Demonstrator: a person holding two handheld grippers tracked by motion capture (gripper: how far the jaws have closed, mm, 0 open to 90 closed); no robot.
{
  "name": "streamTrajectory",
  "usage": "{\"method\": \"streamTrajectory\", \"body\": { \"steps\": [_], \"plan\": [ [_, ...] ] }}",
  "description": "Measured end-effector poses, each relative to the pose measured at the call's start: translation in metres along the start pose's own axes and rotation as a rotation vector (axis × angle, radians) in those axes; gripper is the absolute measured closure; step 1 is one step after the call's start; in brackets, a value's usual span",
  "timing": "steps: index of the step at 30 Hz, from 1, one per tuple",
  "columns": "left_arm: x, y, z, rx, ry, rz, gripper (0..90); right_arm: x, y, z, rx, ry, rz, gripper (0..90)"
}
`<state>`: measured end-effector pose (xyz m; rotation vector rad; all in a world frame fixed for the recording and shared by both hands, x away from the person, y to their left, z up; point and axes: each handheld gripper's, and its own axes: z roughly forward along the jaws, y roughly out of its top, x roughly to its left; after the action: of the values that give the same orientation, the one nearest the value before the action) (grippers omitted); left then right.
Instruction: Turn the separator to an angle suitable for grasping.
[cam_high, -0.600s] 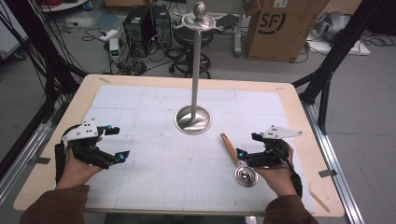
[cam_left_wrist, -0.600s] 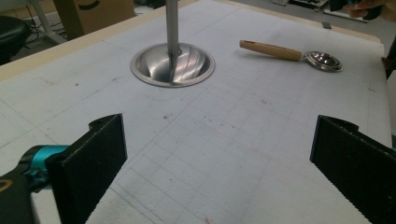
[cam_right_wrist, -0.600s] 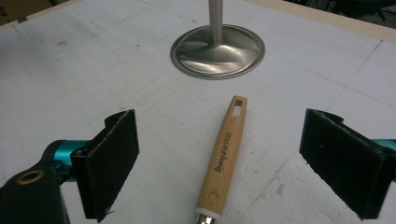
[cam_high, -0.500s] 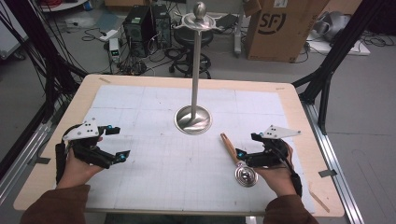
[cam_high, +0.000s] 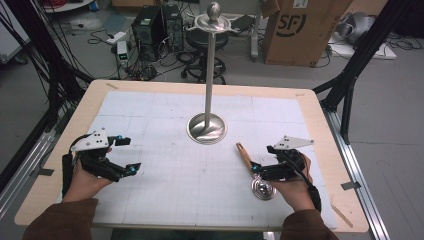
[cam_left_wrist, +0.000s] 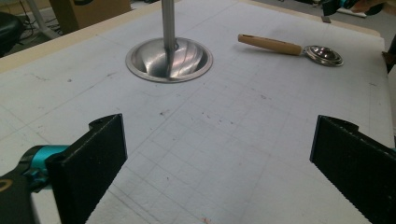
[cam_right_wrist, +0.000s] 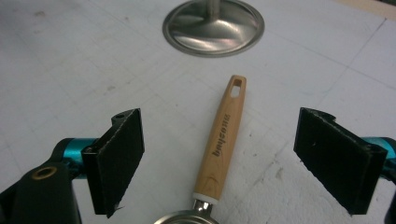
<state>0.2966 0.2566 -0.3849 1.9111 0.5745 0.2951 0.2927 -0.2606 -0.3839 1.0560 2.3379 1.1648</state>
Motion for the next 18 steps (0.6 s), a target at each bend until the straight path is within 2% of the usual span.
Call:
{"method": "streamTrajectory", "body": {
  "steps": [4,8,10,13,16,18],
  "plan": [
    [0.001,0.000,0.001,0.003,-0.002,0.000,4.4,-0.001,-0.002,0.006,0.039,-0.017,-0.005,15.7],
    [0.001,0.000,0.002,0.004,0.000,0.000,4.4,0.000,-0.006,0.015,0.103,-0.042,-0.001,15.7],
    [0.000,0.000,0.002,0.001,-0.002,-0.002,4.4,0.001,-0.006,0.016,0.110,-0.043,-0.002,16.0],
    [0.000,0.000,0.002,0.001,-0.002,-0.003,4.4,0.002,-0.007,0.018,0.130,-0.038,-0.006,17.9],
    [0.001,0.000,0.004,0.008,-0.006,0.001,4.4,0.002,-0.009,0.021,0.160,-0.050,-0.001,24.0],
    [0.001,-0.001,0.004,0.009,-0.007,-0.002,4.4,0.001,-0.010,0.024,0.180,-0.057,0.010,24.7]
  ]
}}
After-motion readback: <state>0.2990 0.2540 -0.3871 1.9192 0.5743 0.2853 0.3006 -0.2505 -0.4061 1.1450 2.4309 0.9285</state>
